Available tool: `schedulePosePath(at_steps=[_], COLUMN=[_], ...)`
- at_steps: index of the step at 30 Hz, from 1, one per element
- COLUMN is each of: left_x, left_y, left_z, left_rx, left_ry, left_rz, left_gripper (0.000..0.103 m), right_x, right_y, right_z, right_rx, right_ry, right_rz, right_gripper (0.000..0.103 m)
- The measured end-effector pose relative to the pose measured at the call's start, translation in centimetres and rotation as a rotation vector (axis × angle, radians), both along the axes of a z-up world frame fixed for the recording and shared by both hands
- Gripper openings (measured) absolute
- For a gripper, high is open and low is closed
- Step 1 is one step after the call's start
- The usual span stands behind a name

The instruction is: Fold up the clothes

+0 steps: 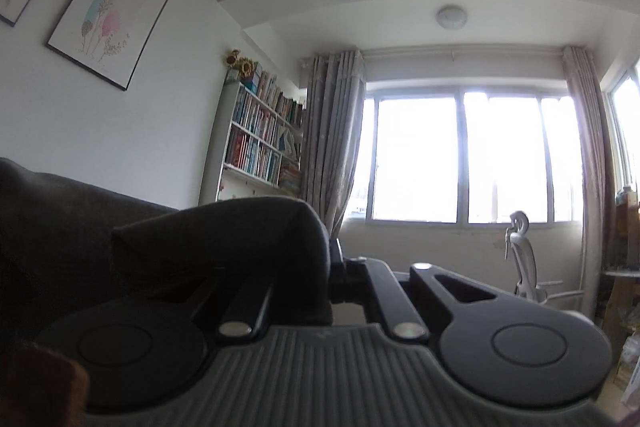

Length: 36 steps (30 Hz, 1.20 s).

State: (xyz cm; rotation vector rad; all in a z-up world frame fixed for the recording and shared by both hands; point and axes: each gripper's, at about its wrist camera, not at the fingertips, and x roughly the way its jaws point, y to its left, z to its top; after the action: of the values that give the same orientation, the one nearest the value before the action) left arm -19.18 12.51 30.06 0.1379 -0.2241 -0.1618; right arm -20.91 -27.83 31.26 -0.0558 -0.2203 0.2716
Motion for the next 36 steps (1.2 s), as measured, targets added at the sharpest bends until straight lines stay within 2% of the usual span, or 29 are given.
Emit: schedulePosePath(at_steps=[4,6,8,9,11,12,13,14,16,17,19,21,23,27,31,32,33,34,36], left_x=[10.2,17.0,23.6,26.7,32.7,35.3,37.2,38.1,38.8,38.6,38.4,38.3,37.9,37.0,36.2,36.0,35.8,35.8,36.0], left_y=[-1.4,-2.3,-3.6,-4.1,-4.6,-4.7,-4.7,-4.6,-4.2,-3.8,-2.8,-1.8,-1.8,-2.1,-2.4,-2.4,-2.5,-2.9,-3.9], left_z=[-5.3,-9.0,-13.2,-15.4,-20.4,-23.3,-25.5,-27.0,-28.8,-28.6,-27.5,-26.1,-25.7,-25.1,-24.6,-24.4,-24.3,-24.4,-24.9], left_rx=[0.021,0.036,0.087,0.112,0.117,0.104,0.095,0.094,0.091,0.076,0.035,-0.004,0.008,0.046,0.084,0.093,0.103,0.111,0.127], left_ry=[0.191,0.313,0.424,0.478,0.624,0.707,0.772,0.798,0.805,0.792,0.764,0.736,0.726,0.709,0.691,0.687,0.683,0.696,0.737], left_rz=[0.008,0.005,0.018,0.025,0.051,0.074,0.093,0.104,0.113,0.106,0.101,0.114,0.129,0.158,0.187,0.194,0.201,0.181,0.116], left_gripper=[0.010,0.010,0.012,0.017,0.035,0.049,0.051,0.051,0.053,0.055,0.068,0.071,0.072,0.072,0.072,0.072,0.072,0.072,0.075], right_x=[8.8,14.9,21.3,24.4,30.5,32.8,35.1,35.7,36.6,37.0,37.9,37.7,37.4,37.6,39.0,38.5,37.5,36.3,33.8], right_y=[-1.1,-1.2,-1.3,-1.4,-1.6,-1.8,-2.0,-2.2,-2.7,-2.9,-3.3,-4.0,-4.6,-5.0,-7.0,-7.5,-8.1,-8.1,-7.1], right_z=[-4.8,-8.1,-11.4,-13.2,-17.5,-19.8,-22.1,-23.2,-25.2,-26.2,-28.2,-27.9,-27.5,-26.5,-27.3,-27.1,-26.9,-26.7,-26.5], right_rx=[-0.015,-0.026,-0.044,-0.047,-0.050,-0.045,-0.040,-0.039,-0.037,-0.036,-0.034,-0.038,-0.042,-0.109,-0.187,-0.167,-0.128,-0.100,-0.106], right_ry=[0.174,0.292,0.414,0.477,0.617,0.683,0.749,0.769,0.804,0.821,0.855,0.836,0.815,0.748,0.734,0.736,0.738,0.754,0.785], right_rz=[-0.026,-0.056,-0.083,-0.090,-0.118,-0.135,-0.153,-0.164,-0.186,-0.196,-0.218,-0.221,-0.223,-0.337,-0.601,-0.592,-0.518,-0.409,-0.205], right_gripper=[0.004,0.004,0.004,0.004,0.004,0.005,0.005,0.005,0.006,0.009,0.018,0.018,0.018,0.018,0.019,0.019,0.020,0.024,0.024])
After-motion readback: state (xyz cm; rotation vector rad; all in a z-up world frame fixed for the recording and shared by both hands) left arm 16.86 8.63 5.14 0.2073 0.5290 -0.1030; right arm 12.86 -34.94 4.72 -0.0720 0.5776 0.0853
